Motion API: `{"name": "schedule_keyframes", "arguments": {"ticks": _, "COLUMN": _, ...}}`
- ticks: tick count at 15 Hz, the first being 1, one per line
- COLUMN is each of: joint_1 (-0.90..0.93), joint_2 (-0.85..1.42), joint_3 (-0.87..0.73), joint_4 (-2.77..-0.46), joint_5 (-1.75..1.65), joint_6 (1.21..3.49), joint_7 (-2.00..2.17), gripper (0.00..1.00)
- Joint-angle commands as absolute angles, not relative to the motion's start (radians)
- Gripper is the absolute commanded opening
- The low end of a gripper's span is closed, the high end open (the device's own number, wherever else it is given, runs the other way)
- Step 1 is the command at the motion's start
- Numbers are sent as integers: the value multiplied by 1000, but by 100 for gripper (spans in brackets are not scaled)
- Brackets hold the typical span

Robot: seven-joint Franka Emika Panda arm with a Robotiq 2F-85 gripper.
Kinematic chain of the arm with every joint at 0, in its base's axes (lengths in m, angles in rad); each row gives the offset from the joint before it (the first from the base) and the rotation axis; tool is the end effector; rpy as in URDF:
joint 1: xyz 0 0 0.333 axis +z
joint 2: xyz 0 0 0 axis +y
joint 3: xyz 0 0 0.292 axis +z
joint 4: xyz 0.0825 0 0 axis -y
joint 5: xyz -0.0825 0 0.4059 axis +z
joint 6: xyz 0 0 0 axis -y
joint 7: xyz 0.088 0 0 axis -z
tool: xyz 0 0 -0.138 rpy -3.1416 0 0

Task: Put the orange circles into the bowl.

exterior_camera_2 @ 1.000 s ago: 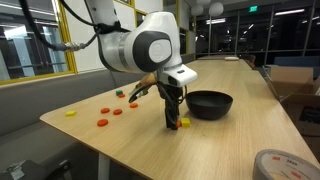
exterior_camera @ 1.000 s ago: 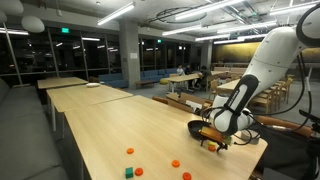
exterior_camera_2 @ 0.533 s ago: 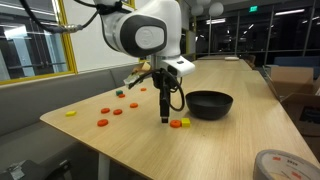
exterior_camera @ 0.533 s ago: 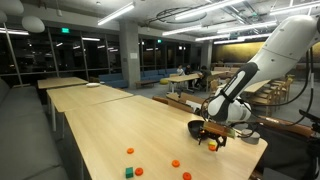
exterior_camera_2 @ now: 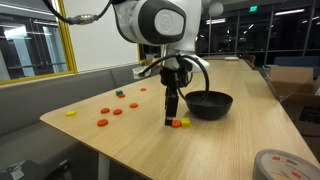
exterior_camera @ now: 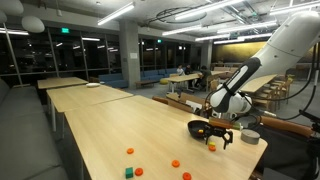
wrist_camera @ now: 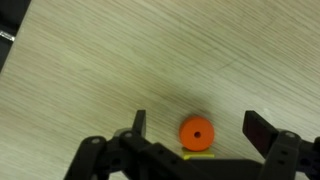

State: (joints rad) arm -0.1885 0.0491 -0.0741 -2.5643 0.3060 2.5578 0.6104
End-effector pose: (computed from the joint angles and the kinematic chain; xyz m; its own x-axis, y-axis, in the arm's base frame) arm 0.4374 -0.1173 0.1690 0.4242 -0.8938 -0.1457 -0.9055 -0.4169 -0.0791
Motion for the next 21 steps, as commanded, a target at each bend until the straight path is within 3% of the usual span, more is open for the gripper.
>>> {"name": "schedule_keyframes", "arguments": {"ticks": 1, "joint_1": -154, "joint_2": 83, "joint_3": -96, "joint_4": -2481, "joint_5": 246, "joint_6": 2468, "joint_7": 613, "gripper": 100}}
{"name": "schedule_keyframes", "arguments": {"ticks": 21, "joint_1": -25, "joint_2": 219, "joint_3": -159, "joint_4": -2419, "joint_5": -5, "joint_6": 2585, "joint_7": 981, "gripper": 100}}
